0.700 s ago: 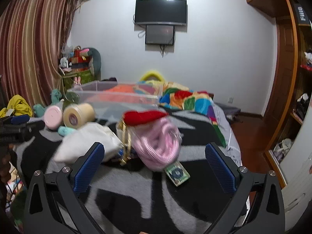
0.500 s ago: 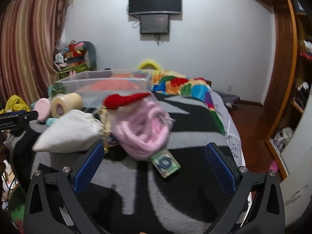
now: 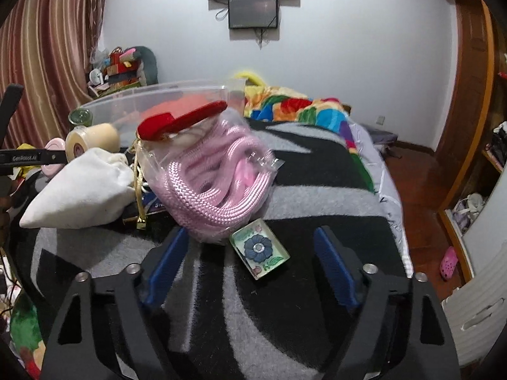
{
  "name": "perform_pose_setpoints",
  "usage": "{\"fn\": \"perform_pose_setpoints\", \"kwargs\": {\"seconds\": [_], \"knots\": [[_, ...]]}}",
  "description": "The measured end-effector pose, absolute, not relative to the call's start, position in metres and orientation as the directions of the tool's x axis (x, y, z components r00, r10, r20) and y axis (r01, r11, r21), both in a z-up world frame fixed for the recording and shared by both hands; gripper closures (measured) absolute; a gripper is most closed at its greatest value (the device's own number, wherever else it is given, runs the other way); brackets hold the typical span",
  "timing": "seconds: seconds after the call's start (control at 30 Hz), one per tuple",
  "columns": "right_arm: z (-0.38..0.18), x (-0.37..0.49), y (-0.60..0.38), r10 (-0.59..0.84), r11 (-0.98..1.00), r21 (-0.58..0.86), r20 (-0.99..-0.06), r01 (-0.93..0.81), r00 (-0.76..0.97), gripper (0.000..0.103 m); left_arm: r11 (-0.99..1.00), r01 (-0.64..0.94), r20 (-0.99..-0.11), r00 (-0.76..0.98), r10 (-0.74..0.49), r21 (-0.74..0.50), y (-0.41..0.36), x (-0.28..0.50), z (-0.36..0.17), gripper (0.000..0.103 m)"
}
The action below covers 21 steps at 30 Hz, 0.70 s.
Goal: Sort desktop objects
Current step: 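Grasp the pink round case with the left tool while the right tool grasps the green square card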
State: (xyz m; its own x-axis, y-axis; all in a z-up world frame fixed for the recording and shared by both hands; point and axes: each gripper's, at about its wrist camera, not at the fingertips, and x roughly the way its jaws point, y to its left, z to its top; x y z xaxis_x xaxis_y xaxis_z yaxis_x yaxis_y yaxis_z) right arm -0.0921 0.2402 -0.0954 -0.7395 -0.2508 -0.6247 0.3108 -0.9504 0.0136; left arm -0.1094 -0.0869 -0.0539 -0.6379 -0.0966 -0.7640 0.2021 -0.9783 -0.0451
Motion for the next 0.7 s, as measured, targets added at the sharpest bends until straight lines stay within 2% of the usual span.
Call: {"fn": "perform_pose_setpoints", "kwargs": {"seconds": [0.13,0.2,0.27,0.3,0.43,0.57,0.7], "knots": [[-0.101,-0.094,0.239,-0.244,-0.949,0.003,-0.639,0.315,-0.73,0.039,-0.971,0.226,-0.773,-0.629,-0.083,-0.079,-0.095,-0.114,-0.063,0.02],[-0.103,-0.095,0.238,-0.256,-0.945,0.009,-0.641,0.327,-0.724,0.046,-0.968,0.224,-0.766,-0.641,-0.058,-0.114,-0.098,-0.112,-0.064,0.025],[-0.104,-0.093,0.237,-0.273,-0.939,0.015,-0.639,0.343,-0.719,0.05,-0.967,0.216,-0.757,-0.652,-0.041,-0.133,-0.098,-0.109,-0.063,0.037],[-0.104,-0.093,0.236,-0.273,-0.938,0.01,-0.637,0.346,-0.721,0.053,-0.968,0.214,-0.754,-0.656,-0.041,-0.133,-0.098,-0.109,-0.062,0.037],[-0.104,-0.092,0.238,-0.279,-0.935,0.01,-0.64,0.355,-0.716,0.074,-0.966,0.216,-0.74,-0.671,-0.04,-0.143,-0.099,-0.103,-0.061,0.037],[-0.103,-0.09,0.239,-0.281,-0.934,0.013,-0.644,0.357,-0.711,0.077,-0.966,0.219,-0.729,-0.683,-0.05,-0.139,-0.101,-0.097,-0.06,0.038],[-0.101,-0.085,0.24,-0.284,-0.932,0.011,-0.64,0.362,-0.714,0.08,-0.976,0.206,-0.705,-0.703,-0.097,-0.071,-0.093,-0.085,-0.057,0.038]]}}
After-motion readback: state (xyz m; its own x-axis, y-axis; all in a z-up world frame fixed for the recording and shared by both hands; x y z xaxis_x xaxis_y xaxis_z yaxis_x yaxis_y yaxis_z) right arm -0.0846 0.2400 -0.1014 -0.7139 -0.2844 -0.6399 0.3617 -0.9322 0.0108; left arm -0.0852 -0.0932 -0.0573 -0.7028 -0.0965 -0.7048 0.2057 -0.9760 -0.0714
